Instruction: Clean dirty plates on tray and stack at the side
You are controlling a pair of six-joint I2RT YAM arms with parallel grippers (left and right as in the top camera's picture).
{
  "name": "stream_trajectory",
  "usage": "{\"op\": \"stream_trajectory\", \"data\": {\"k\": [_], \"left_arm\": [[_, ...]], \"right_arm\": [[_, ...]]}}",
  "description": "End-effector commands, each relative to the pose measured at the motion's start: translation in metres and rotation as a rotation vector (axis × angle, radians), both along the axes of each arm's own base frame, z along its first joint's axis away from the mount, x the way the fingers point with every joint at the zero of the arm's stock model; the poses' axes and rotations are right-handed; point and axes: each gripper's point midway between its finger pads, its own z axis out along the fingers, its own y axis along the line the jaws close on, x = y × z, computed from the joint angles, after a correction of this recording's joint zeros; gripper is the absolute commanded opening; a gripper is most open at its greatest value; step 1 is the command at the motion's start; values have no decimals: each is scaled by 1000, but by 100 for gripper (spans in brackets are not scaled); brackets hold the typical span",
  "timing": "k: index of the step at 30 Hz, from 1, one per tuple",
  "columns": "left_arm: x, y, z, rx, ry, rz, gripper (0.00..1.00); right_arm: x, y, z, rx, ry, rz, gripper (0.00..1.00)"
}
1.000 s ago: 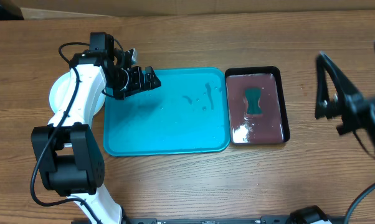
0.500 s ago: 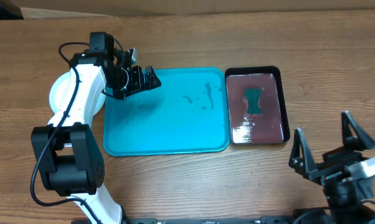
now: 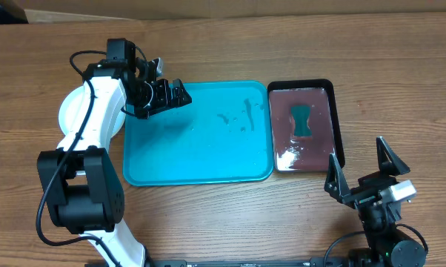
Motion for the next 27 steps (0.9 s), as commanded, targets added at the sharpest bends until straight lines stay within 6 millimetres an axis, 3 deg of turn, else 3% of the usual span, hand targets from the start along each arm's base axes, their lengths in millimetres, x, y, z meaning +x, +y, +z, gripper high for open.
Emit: {"op": "stream_trajectory", "data": {"k": [1,4,10,27], "left_arm": [[2,-3,5,-7,-26,-32,100],[2,-3,5,-7,-26,-32,100],[2,-3,5,-7,-26,-31,100],[2,-3,5,-7,-26,-31,100]], "right_arm": [[8,-11,-16,17,63,-63,100],[17,-16,-38,21,162,-95,100],[28,-24,-112,1,468,-147,100],[29,-31,-112,-30,457,-197,100]]}}
